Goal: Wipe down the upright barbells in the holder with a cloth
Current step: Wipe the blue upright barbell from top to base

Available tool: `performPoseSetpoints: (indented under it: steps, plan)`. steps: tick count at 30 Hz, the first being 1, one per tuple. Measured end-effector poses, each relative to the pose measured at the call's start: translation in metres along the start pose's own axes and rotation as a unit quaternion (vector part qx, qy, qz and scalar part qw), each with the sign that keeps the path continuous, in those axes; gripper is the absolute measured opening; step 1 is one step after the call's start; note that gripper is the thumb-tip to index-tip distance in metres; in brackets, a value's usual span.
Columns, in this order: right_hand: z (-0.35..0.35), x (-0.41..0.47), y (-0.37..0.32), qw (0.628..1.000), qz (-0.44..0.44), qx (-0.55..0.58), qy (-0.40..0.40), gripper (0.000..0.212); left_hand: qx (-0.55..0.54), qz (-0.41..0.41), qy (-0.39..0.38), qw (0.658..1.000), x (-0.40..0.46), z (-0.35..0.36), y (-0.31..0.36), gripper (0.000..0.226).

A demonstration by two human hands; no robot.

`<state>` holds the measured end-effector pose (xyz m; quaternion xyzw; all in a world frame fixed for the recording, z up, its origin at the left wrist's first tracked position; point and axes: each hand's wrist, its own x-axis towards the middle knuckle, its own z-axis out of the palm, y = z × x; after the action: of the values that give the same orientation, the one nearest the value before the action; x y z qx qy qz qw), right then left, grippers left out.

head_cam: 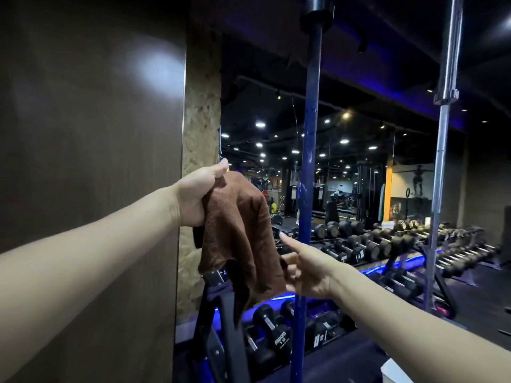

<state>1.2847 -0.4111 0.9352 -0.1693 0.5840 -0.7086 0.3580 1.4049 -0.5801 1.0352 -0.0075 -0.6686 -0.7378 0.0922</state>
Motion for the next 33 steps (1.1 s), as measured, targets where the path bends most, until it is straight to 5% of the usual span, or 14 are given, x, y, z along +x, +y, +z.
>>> performPoseSetpoints:
  steps: [3,8,14,19,22,26,33]
  plan:
    - [0.004,0.0,-0.006,0.988,-0.077,0.102,0.086,0.031,-0.008,0.017,0.01,1.0,-0.002,-0.006,0.006,0.063]
    - [0.017,0.017,0.013,0.999,0.039,-0.015,0.033,0.084,-0.027,0.025,0.006,0.999,-0.001,-0.004,0.006,0.064]
    - [0.026,0.021,0.003,0.999,0.016,0.023,0.045,0.039,-0.062,0.047,-0.019,0.997,0.0,-0.008,0.008,0.075]
    - [0.029,0.015,0.018,0.988,0.124,-0.085,-0.03,0.052,-0.061,0.059,-0.019,0.996,-0.003,-0.011,0.012,0.082]
    - [0.039,0.022,0.015,0.997,0.063,-0.034,-0.042,0.047,-0.061,0.063,-0.019,0.996,-0.004,-0.01,0.015,0.081]
    - [0.038,0.024,-0.004,0.998,-0.045,0.041,-0.001,0.011,-0.065,0.063,-0.004,0.996,-0.011,-0.015,0.021,0.079]
    - [0.011,0.0,-0.058,0.96,-0.212,0.046,0.179,0.017,0.056,-0.023,0.098,0.993,-0.014,-0.046,0.009,0.056]
